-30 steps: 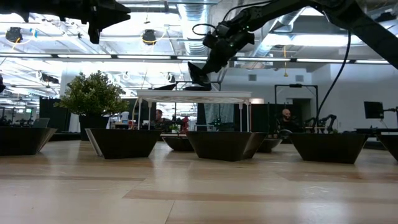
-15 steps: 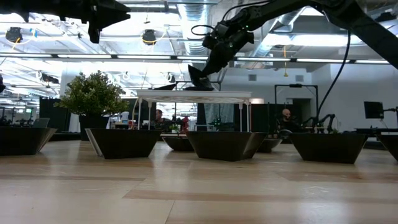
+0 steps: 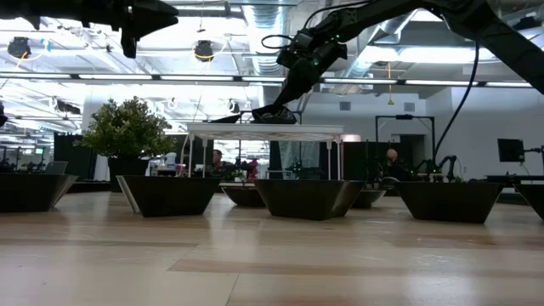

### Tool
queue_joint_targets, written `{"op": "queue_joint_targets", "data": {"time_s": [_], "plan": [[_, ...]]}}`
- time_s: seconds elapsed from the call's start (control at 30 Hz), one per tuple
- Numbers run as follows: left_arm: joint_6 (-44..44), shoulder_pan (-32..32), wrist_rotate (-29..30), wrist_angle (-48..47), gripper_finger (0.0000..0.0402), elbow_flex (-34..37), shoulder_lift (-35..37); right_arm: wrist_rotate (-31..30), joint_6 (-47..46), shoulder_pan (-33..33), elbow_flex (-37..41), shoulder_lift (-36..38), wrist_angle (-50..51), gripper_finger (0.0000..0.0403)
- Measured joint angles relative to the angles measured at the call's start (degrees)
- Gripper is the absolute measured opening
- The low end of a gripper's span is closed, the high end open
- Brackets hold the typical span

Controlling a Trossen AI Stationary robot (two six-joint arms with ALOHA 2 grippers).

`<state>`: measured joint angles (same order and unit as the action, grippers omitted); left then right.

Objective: Pick & Place Mini shaped plates
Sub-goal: Stack the black leaf shaped plate on top of the black leaf shaped plate on the shelf

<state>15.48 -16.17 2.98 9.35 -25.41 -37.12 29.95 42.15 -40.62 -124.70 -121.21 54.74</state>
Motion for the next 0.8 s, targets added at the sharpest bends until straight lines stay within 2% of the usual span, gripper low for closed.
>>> {"op": "queue_joint_targets", "data": {"time_s": [0.3, 0.8], "plan": [[-0.2, 0.01, 0.0, 0.17, 0.0076, -0.01, 0.0, -0.67, -0.03, 0.0, 0.0, 0.0, 0.04, 0.0048], [-0.2, -0.01, 0.0, 0.17, 0.0076, 0.0, 0.0, -4.79, -0.2, -0.02, -2.05, 0.02, -2.32, 0.0158]]}}
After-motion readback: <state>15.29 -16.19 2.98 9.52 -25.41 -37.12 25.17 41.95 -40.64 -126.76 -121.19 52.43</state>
